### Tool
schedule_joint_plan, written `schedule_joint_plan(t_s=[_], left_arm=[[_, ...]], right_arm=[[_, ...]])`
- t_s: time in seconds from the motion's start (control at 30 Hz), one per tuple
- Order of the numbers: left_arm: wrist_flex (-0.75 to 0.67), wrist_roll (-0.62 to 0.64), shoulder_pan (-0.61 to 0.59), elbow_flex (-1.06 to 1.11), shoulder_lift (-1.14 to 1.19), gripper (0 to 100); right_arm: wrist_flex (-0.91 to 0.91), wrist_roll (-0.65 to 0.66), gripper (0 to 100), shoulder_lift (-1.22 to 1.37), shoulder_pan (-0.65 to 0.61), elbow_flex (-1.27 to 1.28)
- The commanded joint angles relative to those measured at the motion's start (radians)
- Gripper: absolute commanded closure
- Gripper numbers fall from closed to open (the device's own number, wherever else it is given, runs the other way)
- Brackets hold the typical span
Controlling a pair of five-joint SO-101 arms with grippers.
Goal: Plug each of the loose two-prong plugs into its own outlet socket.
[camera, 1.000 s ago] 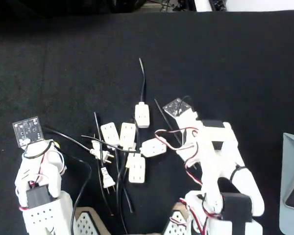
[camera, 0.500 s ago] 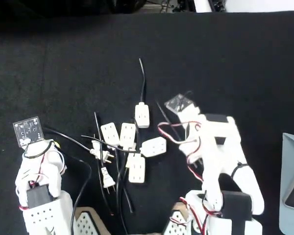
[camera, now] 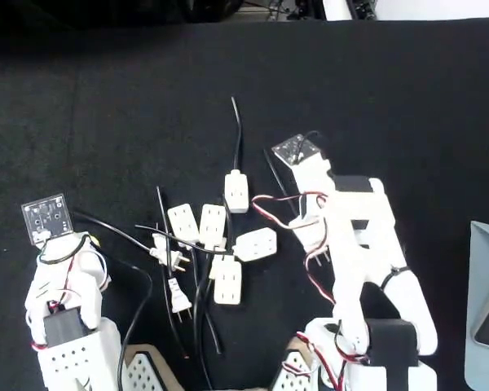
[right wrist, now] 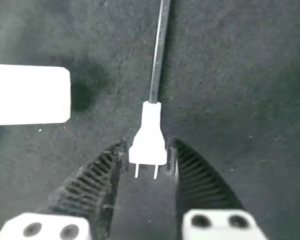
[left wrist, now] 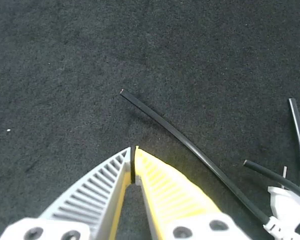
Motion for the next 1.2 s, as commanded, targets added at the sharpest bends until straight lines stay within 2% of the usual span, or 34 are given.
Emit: schedule_joint_plan(t_s=[0.0, 0.2, 0.5, 0.93, 1.17], left_arm=[[0.0, 0.002, -0.012, 0.018, -0.005, 97], [0.003, 0.002, -0.012, 0.018, -0.005, 97], [0.006, 0.002, -0.012, 0.018, -0.005, 97], [0.002, 0.002, -0.012, 0.018, -0.005, 97], [0.005, 0.002, -0.012, 0.018, -0.005, 97]], right_arm=[[0.003, -0.009, 87.0, -0.002, 0.041, -0.062], [-0.021, 0.014, 87.0, 0.022, 0.057, -0.05], [-0.077, 0.026, 87.1, 0.205, 0.121, -0.079], [-0.031, 0.017, 87.2, 0.283, 0.011, -0.07], [-0.031, 0.018, 95.6, 0.282, 0.012, -0.071]])
